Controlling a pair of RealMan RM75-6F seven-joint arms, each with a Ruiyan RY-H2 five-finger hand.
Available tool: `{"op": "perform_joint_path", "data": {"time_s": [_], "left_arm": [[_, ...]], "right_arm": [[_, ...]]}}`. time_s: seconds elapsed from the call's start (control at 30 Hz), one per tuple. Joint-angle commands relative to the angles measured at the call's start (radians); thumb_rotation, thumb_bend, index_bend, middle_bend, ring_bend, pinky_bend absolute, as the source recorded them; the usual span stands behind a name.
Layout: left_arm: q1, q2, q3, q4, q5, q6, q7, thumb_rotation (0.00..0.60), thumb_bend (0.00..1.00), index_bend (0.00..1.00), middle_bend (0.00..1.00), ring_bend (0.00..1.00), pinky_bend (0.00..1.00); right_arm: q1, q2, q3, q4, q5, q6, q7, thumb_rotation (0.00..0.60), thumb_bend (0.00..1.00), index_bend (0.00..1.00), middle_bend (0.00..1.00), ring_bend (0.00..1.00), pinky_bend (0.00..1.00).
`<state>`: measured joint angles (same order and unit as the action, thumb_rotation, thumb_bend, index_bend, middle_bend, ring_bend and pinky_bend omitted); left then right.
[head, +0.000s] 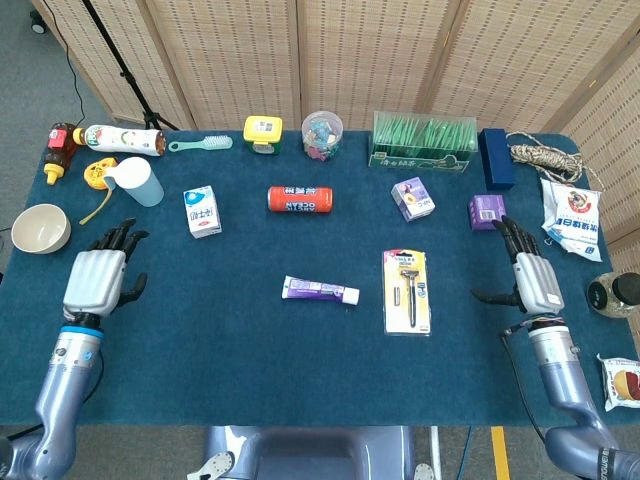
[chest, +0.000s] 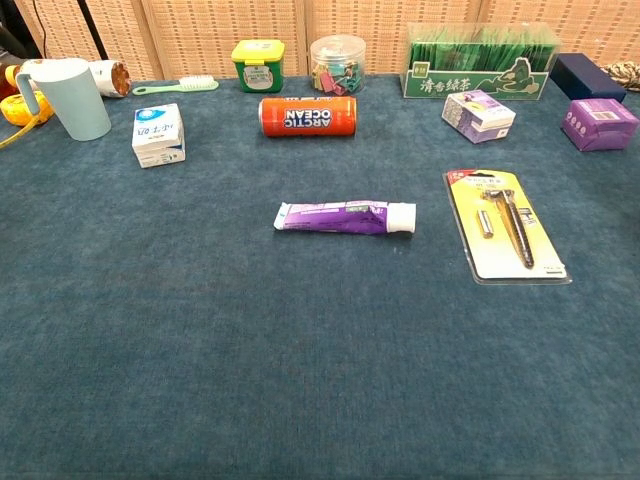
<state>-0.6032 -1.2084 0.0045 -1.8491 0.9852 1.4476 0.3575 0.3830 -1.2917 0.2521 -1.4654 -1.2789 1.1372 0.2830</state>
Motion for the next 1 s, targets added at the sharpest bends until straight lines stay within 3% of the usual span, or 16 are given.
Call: {"op": "perform_joint_path", "data": {"time_s": [0.03,0.4,0.8,1.0], "left_arm": [[0.048,0.028,0.025,-0.006,0.034,0.021,-0.034,0.600,0.38,0.22,0.12,0.15,0.27],[0.166,0.056,0.062,-0.006,0.182,0.074,-0.116,0.600,0.38,0.23,0.13,0.17,0.26],[0.240,0.077,0.075,-0.044,0.246,0.067,-0.121,0.600,0.38,0.23,0.13,0.17,0.23],[0.258,0.090,0.066,-0.055,0.253,0.045,-0.129,0.600,0.38,0.24,0.14,0.17,0.20]], "right_arm": [[-0.026,0.038,-0.027,-0.048,-0.003,0.023,-0.057,0.600,0.00,0.00,0.00,0.00,0.00],[-0.102,0.108,-0.077,-0.171,-0.001,0.114,-0.198,0.600,0.00,0.00,0.00,0.00,0.00],[-0.173,0.130,-0.121,-0.243,0.007,0.212,-0.350,0.600,0.00,0.00,0.00,0.00,0.00],[-0.189,0.129,-0.116,-0.249,-0.001,0.244,-0.352,0.600,0.00,0.00,0.00,0.00,0.00]]}}
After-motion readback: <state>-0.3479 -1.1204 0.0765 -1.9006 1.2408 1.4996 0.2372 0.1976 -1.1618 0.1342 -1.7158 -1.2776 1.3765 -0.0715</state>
